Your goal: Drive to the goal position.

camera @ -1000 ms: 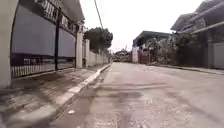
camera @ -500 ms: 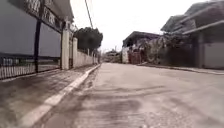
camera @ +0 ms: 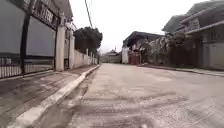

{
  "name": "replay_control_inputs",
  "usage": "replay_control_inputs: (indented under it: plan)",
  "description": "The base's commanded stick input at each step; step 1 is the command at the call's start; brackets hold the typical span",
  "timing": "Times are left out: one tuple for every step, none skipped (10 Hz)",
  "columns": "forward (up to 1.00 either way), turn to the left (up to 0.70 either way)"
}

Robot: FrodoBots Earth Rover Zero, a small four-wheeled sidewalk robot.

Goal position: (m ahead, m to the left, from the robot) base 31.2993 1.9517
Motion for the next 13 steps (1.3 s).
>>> replay_control_inputs:
  plan:
    - [1.00, 0.00]
    - [1.00, 0.00]
    - [1.00, 0.00]
    - [1.00, 0.00]
    - [1.00, 0.00]
    - [1.00, 0.00]
    - [1.00, 0.00]
    - [1.00, 0.00]
    - [1.00, 0.00]
    - [1.00, 0.00]
    - [1.00, 0.00]
    - [1.00, 0.00]
    - [1.00, 0.00]
